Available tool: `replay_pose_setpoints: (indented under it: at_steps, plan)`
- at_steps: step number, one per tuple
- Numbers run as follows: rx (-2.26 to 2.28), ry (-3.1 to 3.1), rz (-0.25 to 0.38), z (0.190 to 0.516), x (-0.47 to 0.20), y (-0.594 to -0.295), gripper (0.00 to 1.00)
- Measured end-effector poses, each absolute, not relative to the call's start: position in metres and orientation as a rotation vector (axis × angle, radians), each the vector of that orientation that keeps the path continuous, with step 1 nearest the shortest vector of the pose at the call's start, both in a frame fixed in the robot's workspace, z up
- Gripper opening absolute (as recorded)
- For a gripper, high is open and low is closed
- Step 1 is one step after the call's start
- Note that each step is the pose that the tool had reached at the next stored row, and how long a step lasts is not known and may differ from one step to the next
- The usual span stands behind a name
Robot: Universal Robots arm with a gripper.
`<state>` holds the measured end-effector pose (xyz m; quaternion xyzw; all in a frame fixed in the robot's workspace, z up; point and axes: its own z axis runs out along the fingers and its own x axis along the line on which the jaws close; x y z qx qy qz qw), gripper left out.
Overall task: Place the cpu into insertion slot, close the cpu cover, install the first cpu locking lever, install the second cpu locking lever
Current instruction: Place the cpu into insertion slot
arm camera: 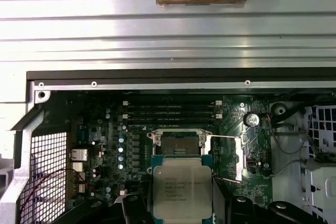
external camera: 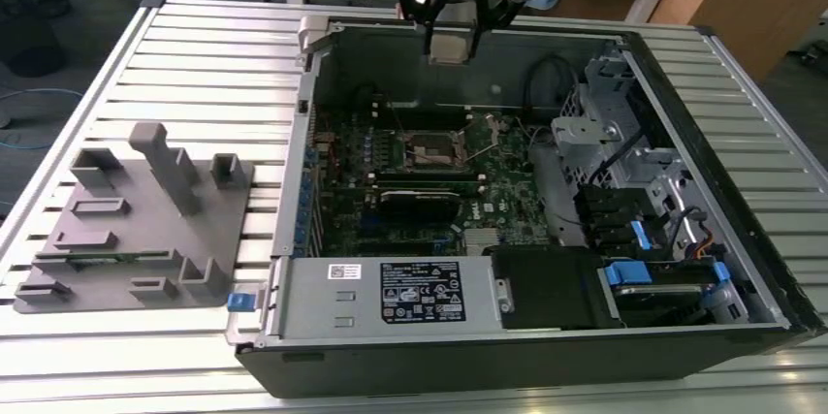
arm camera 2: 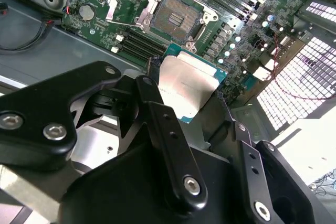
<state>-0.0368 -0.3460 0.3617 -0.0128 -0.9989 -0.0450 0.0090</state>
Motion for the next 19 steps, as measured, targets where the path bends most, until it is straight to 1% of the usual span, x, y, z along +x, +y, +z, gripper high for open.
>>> replay_pose_setpoints:
  at_steps: [19]
  plan:
    - [-0.040,-3.120,-0.138,0.3564,-0.0368,-0.3461,0.54]
